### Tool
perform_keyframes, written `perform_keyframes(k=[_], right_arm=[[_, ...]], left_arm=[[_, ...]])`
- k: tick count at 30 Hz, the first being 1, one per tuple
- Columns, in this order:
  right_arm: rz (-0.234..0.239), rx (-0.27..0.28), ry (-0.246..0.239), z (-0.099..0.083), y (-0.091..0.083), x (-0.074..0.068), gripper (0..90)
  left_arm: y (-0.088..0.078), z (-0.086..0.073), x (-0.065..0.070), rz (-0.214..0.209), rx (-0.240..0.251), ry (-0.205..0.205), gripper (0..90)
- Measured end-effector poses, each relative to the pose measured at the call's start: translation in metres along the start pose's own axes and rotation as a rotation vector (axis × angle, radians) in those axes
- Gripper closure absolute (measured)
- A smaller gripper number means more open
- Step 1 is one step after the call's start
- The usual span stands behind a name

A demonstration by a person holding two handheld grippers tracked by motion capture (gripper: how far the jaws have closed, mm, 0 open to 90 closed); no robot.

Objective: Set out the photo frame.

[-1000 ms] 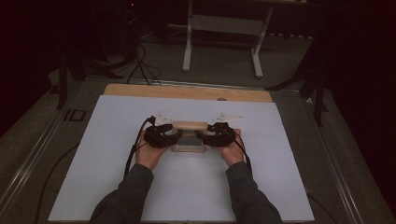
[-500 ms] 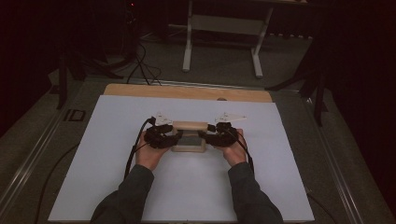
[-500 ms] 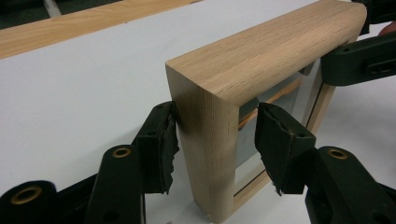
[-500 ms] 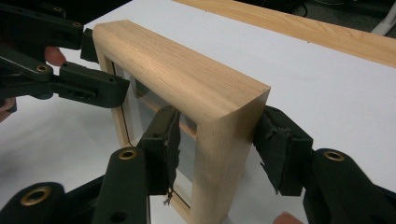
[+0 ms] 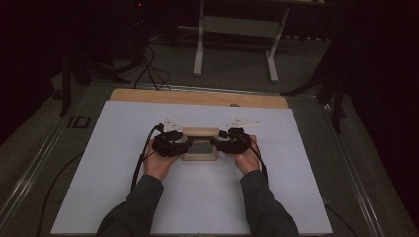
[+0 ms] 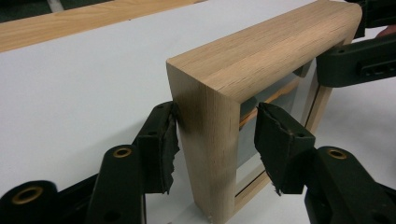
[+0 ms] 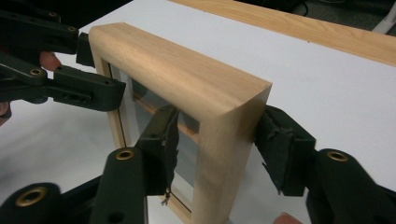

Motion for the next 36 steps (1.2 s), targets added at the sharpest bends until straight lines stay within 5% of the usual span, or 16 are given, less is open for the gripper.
perform_keyframes(k=[17, 36], right_arm=[[-0.007, -0.022, 0.02, -0.003, 0.002, 0.003, 36.7], [-0.043, -0.033, 0.008, -0.01, -0.018, 0.002, 31.6]], left_arm=[[0.004, -0.001, -0.005, 0.0, -0.01, -0.017, 38.3], [-0.024, -0.008, -0.008, 0.024, 0.003, -0.01, 37.2]])
Point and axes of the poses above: each handheld gripper's, and its own axes: y roughly forward along the jaws, z roughly out of its top, x roughly to its right, the point moved 7 cm from there along y, roughly forward along the jaws, and after that the axes turned 15 degrees about -x, right-handed, at the moved point
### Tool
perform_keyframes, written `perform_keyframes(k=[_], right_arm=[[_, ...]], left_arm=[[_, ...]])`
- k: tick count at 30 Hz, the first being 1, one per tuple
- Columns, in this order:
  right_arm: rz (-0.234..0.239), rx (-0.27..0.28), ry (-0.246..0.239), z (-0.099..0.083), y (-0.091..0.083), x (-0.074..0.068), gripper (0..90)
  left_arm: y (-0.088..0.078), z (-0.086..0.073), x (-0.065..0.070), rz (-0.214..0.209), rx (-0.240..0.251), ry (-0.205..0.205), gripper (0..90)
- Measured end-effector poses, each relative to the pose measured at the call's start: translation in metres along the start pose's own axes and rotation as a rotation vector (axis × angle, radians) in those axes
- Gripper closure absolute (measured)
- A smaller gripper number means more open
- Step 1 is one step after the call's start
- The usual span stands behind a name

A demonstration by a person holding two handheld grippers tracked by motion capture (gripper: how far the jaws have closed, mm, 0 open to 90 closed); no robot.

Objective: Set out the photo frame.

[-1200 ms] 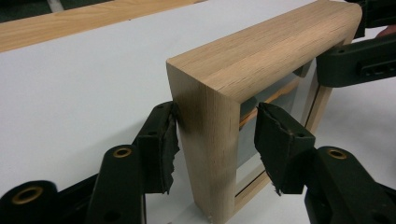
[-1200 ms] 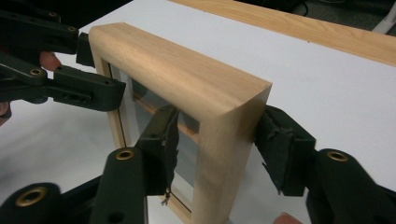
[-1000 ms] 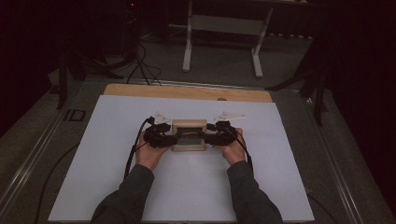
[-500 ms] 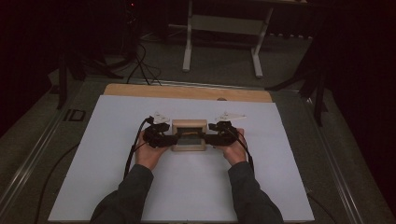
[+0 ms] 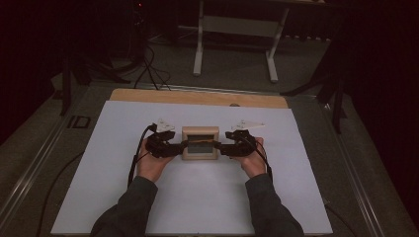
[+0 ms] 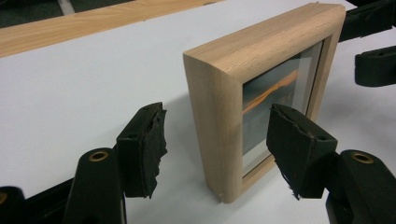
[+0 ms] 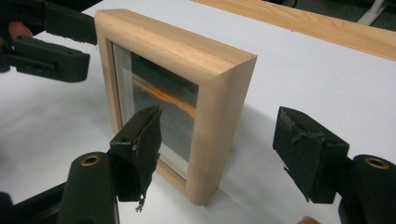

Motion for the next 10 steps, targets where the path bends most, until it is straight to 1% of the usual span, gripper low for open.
perform_keyframes(k=[4, 6, 10], right_arm=[[-0.006, -0.003, -0.004, -0.002, -0.005, -0.001, 31.1], [-0.007, -0.006, -0.008, -0.005, -0.007, -0.002, 30.7], [-0.018, -0.028, -0.007, -0.016, -0.01, 0.001, 29.5]], left_arm=[[-0.008, -0.006, -0.004, 0.008, 0.002, -0.004, 37.2], [-0.012, -0.011, -0.007, 0.019, -0.003, -0.003, 37.2], [-0.016, -0.023, -0.013, 0.041, -0.02, -0.005, 36.6]])
Point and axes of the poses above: each handheld gripper's, and its own axes: y roughly forward along the jaws, z roughly out of its top, x roughly to its right, the point moved 7 cm from there along y, roughly forward along the jaws, and after that the axes turned 15 degrees about -x, right-handed, at the moved point
